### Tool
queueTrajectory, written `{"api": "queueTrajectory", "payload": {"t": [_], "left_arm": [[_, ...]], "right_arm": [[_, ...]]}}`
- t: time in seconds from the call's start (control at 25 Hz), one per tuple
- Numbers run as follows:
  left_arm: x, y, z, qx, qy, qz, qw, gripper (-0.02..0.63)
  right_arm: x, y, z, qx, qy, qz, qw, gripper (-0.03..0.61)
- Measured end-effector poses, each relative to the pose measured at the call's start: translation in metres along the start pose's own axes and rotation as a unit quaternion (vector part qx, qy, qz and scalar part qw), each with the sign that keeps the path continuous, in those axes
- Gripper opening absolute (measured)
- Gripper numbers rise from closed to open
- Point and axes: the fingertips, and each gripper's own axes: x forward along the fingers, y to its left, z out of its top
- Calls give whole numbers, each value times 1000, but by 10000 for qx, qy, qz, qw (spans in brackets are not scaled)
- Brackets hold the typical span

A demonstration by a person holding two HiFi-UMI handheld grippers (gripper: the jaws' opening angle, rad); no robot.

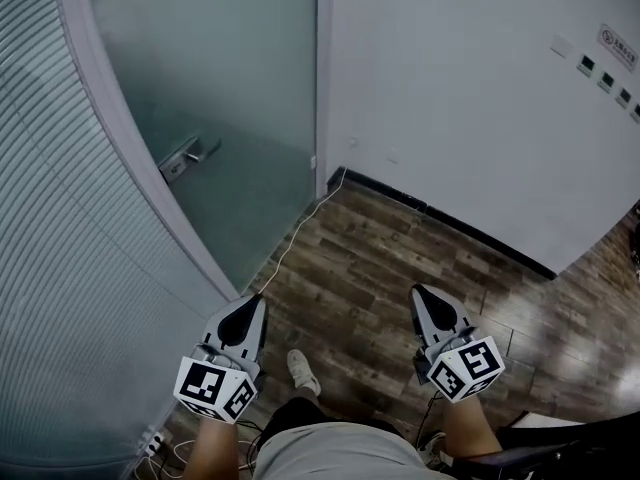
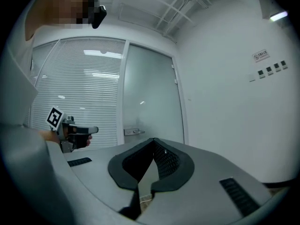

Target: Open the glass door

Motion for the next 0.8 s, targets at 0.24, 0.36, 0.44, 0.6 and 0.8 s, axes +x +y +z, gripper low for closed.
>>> {"api": "queueTrajectory", "payload": {"t": [0.24,0.36,0.44,0.6,0.8], "left_arm": [[53,84,17,-45,-114,185,9998,0],[76,127,19,-46,-120,326,9994,0],[90,153,23,12,-106,416,9991,0],[110,201,30,67,-106,579,9982,0],[123,243,35,31,-107,814,9966,0]], "right_arm": [[105,-4,14,-131,10,318,9994,2],[162,0,17,-215,8,593,9980,2],[200,4,22,-256,-24,786,9966,2],[262,18,24,-289,-36,1149,9929,2],[323,34,23,-288,18,1523,9879,2]]}}
